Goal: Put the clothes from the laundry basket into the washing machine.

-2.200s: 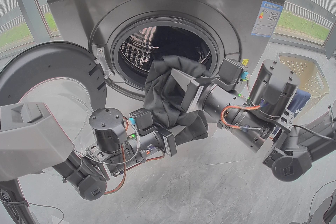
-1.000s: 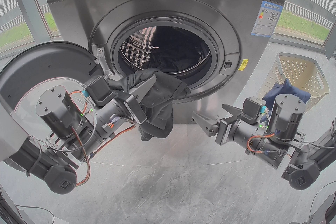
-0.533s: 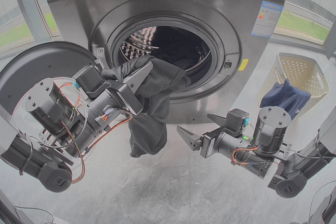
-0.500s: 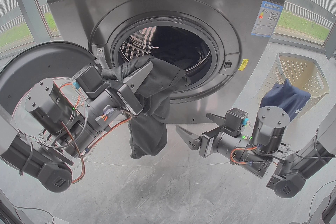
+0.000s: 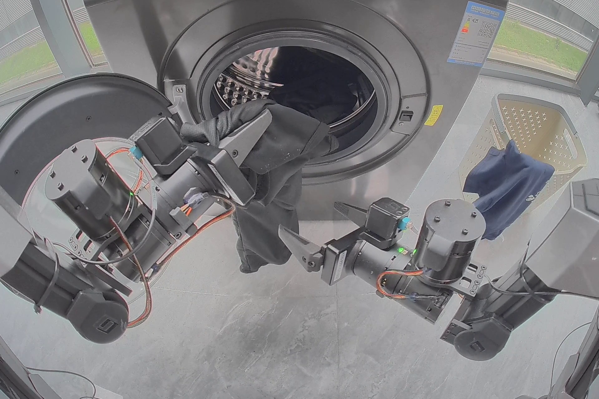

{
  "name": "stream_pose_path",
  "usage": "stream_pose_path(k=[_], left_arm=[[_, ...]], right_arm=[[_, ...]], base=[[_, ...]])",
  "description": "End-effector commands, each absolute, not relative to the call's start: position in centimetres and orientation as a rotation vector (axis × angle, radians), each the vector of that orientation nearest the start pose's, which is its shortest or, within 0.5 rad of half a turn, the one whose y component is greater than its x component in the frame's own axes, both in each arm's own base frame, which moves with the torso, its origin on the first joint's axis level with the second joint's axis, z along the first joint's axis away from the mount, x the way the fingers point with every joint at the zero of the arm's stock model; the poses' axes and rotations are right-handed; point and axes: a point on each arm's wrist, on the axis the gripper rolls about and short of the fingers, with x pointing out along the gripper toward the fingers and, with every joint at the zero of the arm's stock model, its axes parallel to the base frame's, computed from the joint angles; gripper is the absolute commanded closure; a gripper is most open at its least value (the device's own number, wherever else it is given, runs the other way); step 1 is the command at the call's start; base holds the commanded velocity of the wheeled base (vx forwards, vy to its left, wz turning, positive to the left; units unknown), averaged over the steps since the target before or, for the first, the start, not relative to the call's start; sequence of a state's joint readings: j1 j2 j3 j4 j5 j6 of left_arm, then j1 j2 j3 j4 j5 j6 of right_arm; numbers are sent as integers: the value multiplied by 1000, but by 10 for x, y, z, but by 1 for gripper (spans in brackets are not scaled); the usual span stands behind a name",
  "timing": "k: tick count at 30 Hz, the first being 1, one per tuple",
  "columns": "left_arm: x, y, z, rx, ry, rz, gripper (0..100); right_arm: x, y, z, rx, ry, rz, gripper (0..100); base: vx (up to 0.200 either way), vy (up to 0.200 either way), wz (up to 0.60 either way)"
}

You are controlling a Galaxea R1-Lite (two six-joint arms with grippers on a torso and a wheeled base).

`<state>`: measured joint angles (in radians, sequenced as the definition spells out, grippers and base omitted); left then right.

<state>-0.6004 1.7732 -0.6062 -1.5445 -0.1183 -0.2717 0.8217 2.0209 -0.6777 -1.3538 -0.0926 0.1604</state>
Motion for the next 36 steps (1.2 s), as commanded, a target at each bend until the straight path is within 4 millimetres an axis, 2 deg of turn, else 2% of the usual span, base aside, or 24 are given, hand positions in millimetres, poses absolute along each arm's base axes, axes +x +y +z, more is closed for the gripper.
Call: stream_pose_path(k=[1,3,10,25,29,36], left_arm=[[240,-168,201,-351,-277,-761,100],[240,-168,201,-350,-277,-760,100],[240,-169,201,-350,-277,-760,100],[239,-168,200,-349,-274,-760,100],[239,-168,200,-350,-272,-760,100],[239,-167,199,-348,-270,-760,100]], right_arm=[[248,267,111,171,21,738,0],[255,272,111,182,-2,733,0],[259,280,116,197,-33,742,0],[300,300,112,200,-73,705,0],[314,298,103,179,-74,673,0],[323,283,110,185,-105,630,0]], base=[[0,0,0],[0,0,0],[0,0,0],[0,0,0],[0,0,0],[0,0,0]])
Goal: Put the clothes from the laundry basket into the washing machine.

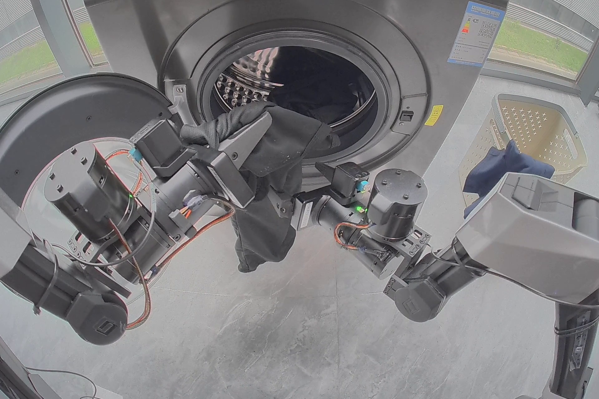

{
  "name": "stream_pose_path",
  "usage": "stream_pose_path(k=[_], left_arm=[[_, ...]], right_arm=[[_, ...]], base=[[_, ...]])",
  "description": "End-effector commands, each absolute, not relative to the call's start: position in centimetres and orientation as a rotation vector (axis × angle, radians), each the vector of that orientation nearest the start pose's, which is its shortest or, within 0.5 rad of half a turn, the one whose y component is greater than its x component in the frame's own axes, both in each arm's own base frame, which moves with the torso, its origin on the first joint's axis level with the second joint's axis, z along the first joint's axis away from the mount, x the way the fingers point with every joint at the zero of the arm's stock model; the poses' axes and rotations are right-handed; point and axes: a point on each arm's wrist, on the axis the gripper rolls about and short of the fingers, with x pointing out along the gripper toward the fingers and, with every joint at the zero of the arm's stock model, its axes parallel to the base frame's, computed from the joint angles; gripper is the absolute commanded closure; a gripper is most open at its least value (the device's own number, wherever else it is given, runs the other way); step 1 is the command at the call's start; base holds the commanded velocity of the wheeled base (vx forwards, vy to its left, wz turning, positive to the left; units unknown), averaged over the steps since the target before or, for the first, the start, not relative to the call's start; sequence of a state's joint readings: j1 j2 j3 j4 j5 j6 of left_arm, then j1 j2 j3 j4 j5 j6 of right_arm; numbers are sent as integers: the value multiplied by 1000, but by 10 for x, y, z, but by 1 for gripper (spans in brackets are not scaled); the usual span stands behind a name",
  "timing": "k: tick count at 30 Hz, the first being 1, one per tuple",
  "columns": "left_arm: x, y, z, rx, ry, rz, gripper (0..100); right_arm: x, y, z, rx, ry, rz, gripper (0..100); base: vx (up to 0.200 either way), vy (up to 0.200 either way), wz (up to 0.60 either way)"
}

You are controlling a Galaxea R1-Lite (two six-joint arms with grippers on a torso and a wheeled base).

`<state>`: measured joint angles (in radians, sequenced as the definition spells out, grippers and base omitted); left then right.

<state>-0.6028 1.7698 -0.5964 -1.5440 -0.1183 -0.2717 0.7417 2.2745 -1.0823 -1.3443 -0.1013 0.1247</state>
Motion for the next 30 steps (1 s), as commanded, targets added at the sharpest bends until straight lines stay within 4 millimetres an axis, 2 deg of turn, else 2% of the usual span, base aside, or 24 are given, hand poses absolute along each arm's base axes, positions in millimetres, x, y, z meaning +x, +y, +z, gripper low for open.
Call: stream_pose_path(k=[1,7,13,18,23,26,30], left_arm=[[239,-167,199,-348,-270,-760,100],[239,-168,200,-350,-272,-760,100],[239,-168,200,-350,-272,-760,100],[239,-167,201,-351,-274,-759,100],[239,-167,201,-351,-274,-759,100],[239,-168,201,-351,-275,-759,100],[239,-168,201,-350,-277,-759,100]], right_arm=[[324,278,118,191,-122,620,0],[319,254,138,194,-139,583,0],[323,237,138,183,-131,542,0],[326,235,133,180,-119,533,0],[323,242,121,171,-92,548,0],[317,246,118,168,-85,560,0],[293,252,103,121,-22,606,0]], base=[[0,0,0],[0,0,0],[0,0,0],[0,0,0],[0,0,0],[0,0,0],[0,0,0]])
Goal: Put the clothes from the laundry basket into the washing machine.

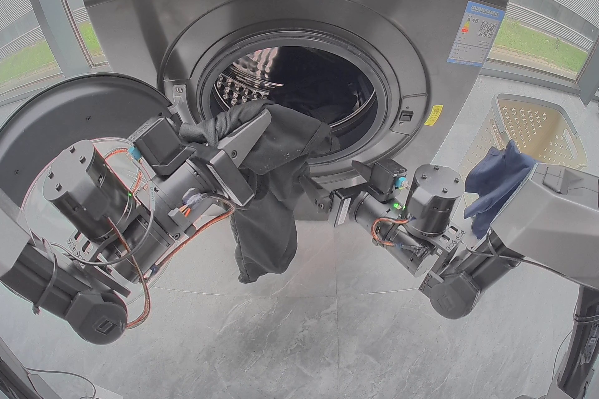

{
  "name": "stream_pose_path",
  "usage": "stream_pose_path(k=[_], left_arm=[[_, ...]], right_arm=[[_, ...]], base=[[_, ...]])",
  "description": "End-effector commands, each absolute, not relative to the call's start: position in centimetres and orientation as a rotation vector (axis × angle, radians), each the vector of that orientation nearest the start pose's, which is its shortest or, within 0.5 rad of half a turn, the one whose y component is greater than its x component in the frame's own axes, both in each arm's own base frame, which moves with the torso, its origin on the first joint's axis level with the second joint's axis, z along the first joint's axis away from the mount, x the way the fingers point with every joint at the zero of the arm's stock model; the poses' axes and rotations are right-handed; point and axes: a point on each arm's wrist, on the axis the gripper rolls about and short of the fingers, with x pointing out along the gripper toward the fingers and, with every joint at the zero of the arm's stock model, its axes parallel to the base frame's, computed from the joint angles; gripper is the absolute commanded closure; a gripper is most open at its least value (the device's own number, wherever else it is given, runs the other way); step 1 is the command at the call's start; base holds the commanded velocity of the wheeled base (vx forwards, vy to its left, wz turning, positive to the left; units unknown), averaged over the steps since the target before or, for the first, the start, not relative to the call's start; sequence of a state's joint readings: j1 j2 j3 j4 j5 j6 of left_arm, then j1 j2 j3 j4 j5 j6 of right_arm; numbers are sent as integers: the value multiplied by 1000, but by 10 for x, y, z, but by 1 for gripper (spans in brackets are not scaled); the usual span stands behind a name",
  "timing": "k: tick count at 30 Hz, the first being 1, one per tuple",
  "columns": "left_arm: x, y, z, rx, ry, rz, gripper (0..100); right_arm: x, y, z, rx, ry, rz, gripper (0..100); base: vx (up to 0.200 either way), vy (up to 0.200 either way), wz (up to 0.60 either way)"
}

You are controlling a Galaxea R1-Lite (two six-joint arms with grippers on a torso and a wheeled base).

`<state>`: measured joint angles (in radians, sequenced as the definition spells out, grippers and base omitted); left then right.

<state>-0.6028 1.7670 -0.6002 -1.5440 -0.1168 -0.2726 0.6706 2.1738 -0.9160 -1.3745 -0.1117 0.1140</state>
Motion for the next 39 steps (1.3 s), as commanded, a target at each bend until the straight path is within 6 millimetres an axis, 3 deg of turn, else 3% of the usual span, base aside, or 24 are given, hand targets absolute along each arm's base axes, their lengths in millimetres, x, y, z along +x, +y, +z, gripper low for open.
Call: stream_pose_path(k=[1,10,17,22,31,39], left_arm=[[239,-168,202,-351,-279,-757,100],[243,-168,199,-352,-275,-734,100],[243,-168,200,-353,-278,-733,100],[244,-168,200,-353,-278,-731,100],[244,-168,200,-353,-280,-732,100],[244,-168,201,-354,-282,-730,100]], right_arm=[[287,255,100,114,-7,623,0],[250,284,93,101,23,753,0],[239,304,95,112,9,815,0],[244,325,96,126,-17,864,0],[274,352,91,150,-64,854,0],[302,351,82,157,-94,795,0]], base=[[0,0,0],[0,0,0],[0,0,0],[0,0,0],[0,0,0],[0,0,0]])
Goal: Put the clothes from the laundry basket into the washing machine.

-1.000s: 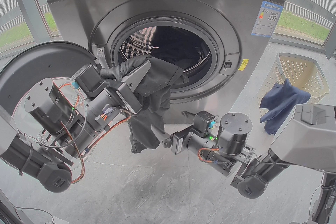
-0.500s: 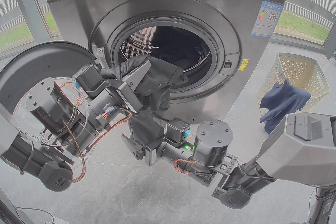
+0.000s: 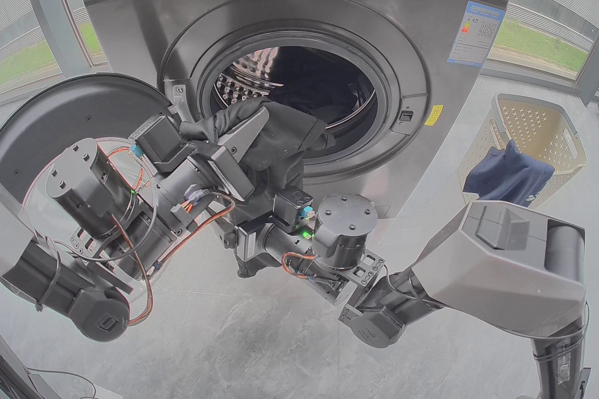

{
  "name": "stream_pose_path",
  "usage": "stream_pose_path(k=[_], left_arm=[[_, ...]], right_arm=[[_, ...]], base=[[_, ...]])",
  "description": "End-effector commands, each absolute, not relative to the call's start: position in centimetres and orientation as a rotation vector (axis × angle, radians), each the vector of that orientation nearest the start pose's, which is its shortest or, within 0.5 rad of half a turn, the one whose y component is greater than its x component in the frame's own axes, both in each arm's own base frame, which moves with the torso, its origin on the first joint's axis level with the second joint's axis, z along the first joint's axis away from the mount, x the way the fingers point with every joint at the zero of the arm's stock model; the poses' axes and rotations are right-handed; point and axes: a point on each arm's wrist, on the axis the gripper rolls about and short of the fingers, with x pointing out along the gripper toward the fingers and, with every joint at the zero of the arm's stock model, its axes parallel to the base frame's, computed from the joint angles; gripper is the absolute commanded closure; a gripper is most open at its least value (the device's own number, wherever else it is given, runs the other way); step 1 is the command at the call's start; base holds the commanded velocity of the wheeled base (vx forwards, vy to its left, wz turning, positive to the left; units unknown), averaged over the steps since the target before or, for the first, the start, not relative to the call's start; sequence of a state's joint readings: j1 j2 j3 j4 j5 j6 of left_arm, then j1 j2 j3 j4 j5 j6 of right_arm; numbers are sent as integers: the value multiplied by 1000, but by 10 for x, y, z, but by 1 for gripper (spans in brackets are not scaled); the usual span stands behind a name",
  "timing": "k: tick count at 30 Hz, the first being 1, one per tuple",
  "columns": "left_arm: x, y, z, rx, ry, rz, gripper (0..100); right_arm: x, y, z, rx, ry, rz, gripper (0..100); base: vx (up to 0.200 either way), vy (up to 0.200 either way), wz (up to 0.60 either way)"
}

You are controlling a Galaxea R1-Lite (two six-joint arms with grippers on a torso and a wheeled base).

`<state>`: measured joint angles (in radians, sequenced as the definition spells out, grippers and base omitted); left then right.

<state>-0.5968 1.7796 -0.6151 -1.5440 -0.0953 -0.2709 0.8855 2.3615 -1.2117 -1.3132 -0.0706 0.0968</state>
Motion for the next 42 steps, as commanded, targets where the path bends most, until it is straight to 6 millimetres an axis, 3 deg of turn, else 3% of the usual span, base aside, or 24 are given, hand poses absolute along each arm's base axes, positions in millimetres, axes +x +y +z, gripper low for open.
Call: stream_pose_path(k=[1,13,14,27,42], left_arm=[[243,-167,201,-353,-280,-730,100],[244,-167,201,-353,-280,-729,100],[244,-167,201,-353,-280,-729,100],[244,-167,201,-353,-280,-729,100],[245,-165,201,-352,-285,-721,100]], right_arm=[[303,350,82,158,-98,790,0],[309,342,90,166,-116,766,0],[309,342,90,166,-116,766,100],[309,337,95,169,-124,759,100],[264,289,129,131,-78,758,100]], base=[[0,0,0],[0,0,0],[0,0,0],[0,0,0],[0,0,0]])
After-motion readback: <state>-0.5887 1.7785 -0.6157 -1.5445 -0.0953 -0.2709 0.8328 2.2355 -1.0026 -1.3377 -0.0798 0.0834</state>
